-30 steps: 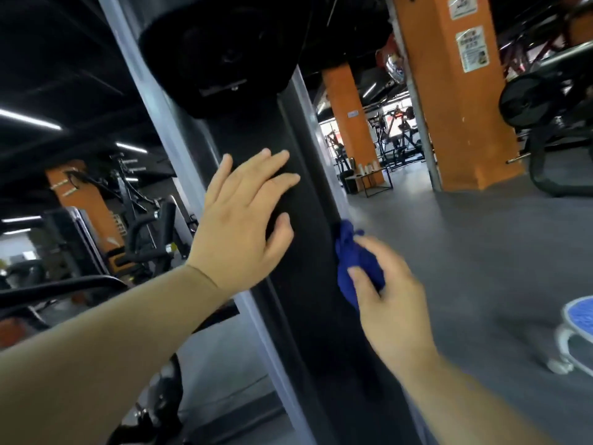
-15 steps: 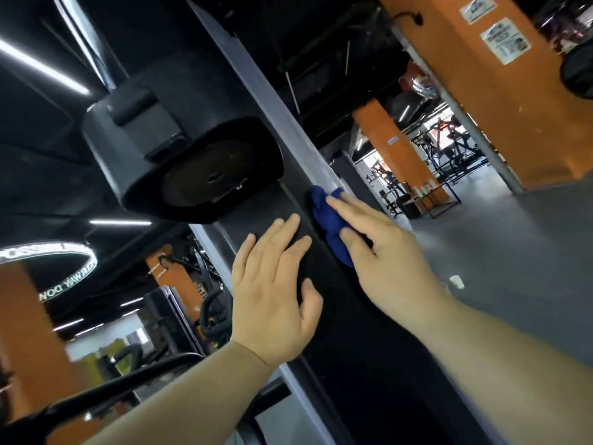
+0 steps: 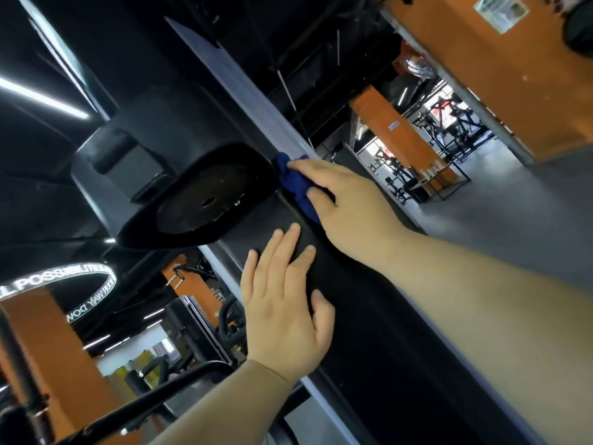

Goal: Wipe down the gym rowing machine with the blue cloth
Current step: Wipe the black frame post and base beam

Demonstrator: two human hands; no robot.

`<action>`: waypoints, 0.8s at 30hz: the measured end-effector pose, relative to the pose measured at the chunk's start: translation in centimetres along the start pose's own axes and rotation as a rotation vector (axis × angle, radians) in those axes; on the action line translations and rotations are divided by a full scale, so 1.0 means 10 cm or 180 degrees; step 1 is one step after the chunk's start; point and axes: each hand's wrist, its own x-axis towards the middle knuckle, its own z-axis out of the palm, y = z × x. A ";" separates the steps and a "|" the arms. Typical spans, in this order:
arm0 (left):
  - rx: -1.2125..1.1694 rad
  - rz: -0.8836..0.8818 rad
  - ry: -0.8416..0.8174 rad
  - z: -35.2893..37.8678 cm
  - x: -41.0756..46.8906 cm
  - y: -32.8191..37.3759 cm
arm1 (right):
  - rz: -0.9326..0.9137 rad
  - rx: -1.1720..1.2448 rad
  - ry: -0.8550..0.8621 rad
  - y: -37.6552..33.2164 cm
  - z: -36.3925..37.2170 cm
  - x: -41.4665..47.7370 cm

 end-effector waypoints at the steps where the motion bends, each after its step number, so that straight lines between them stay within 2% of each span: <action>1: 0.0003 -0.0008 -0.0019 0.00 -0.01 0.00 | -0.0055 -0.0024 0.0052 -0.01 0.03 0.03; 8: 0.0080 0.0039 0.0034 0.02 -0.03 0.00 | 0.0141 0.0305 0.0035 0.21 -0.09 -0.53; 15: 0.0071 0.0019 0.0069 0.03 -0.04 0.01 | 0.0097 0.0279 -0.0116 0.06 0.04 -0.01; 18: 0.0042 0.0015 0.0113 0.04 -0.03 0.02 | 0.0008 0.0451 0.0025 0.18 0.01 -0.32; 21: 0.0036 0.0031 0.0092 0.06 -0.09 0.06 | -0.0025 0.0168 0.0227 0.35 -0.06 -0.87; 24: 0.0140 0.0139 -0.0031 0.07 -0.20 0.13 | 0.0156 0.0021 0.0226 0.33 -0.09 -0.90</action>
